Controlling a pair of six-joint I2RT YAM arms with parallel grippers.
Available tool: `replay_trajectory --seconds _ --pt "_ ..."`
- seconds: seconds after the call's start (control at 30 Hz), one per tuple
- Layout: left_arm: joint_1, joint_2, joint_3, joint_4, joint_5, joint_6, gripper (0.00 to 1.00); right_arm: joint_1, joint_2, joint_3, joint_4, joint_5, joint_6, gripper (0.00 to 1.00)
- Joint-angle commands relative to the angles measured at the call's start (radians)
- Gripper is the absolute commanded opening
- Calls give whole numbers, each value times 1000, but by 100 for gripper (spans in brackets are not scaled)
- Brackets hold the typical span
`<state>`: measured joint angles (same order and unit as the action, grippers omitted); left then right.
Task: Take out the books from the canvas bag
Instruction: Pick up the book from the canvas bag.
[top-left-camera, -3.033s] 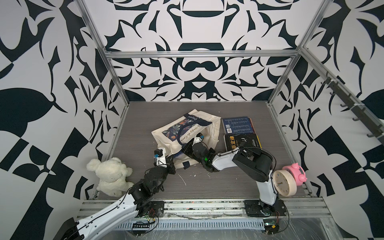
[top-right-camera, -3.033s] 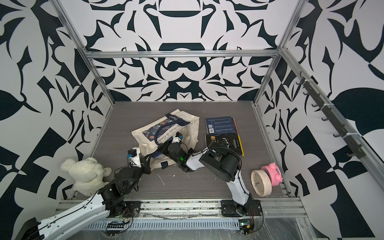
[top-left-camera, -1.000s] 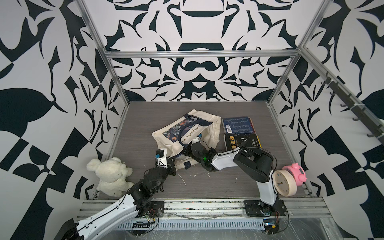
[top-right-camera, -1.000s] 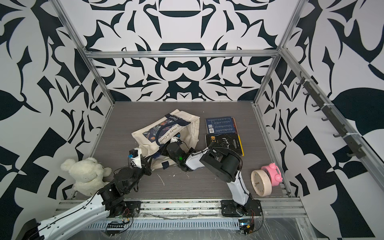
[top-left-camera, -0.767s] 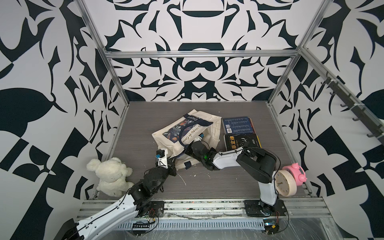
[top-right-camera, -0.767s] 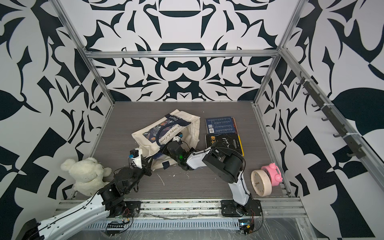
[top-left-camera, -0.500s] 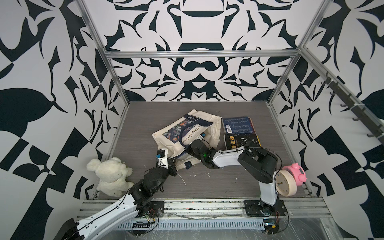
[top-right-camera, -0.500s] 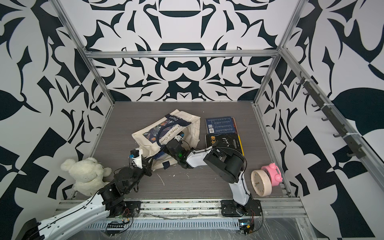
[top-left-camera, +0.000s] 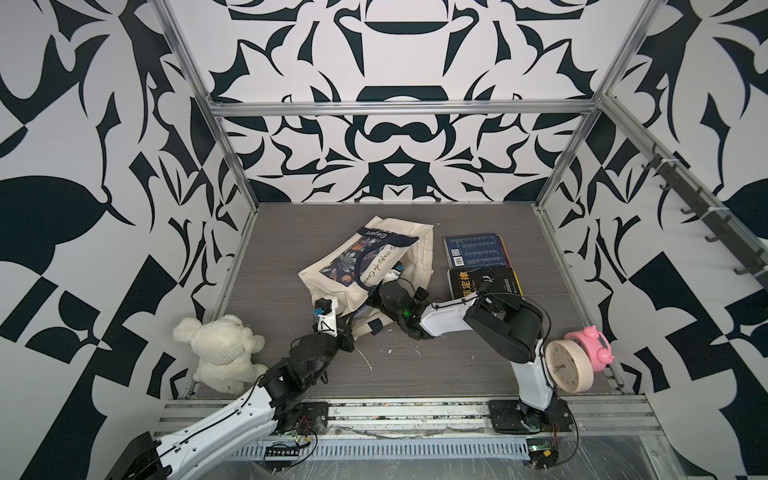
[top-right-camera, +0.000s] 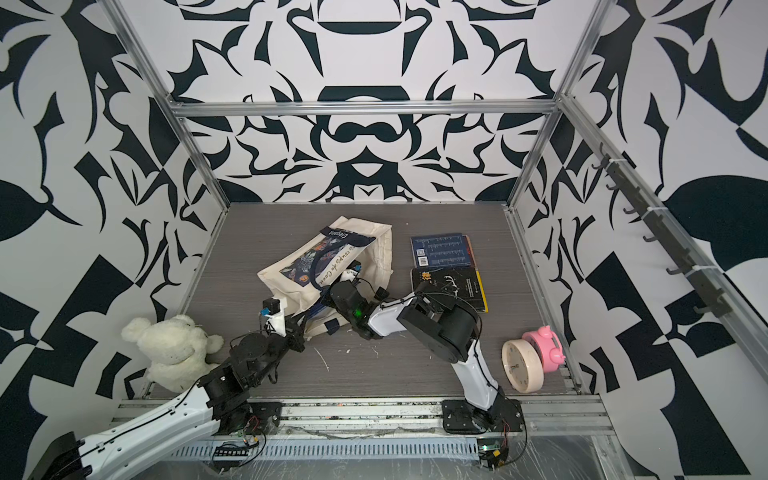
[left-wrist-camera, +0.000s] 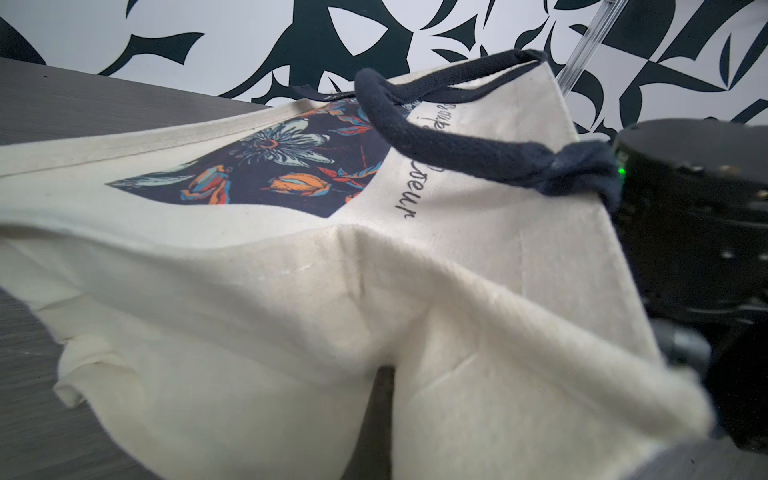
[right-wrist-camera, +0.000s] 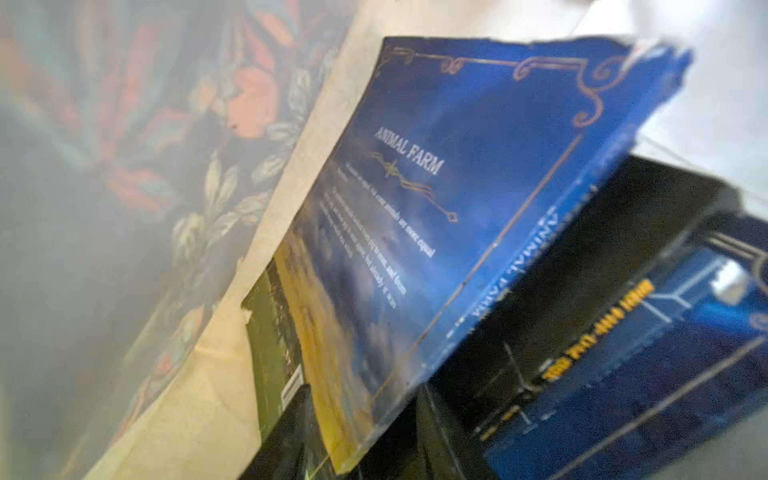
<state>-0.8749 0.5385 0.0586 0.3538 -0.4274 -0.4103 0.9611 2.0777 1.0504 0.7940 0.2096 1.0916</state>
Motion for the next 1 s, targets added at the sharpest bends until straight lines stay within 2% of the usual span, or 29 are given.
replay_trajectory --seconds 0.0,0.3,0.63,0.97 --pt "-7 -10 11 91 77 8 0 -21 0 75 176 -51 -3 44" --pt "-8 -6 9 97 85 10 0 -53 20 107 180 -104 75 42" --pt "-8 5 12 103 93 10 0 -84 36 150 81 -177 171 39" --pt "-7 4 12 100 97 9 0 -91 20 185 101 -225 165 35"
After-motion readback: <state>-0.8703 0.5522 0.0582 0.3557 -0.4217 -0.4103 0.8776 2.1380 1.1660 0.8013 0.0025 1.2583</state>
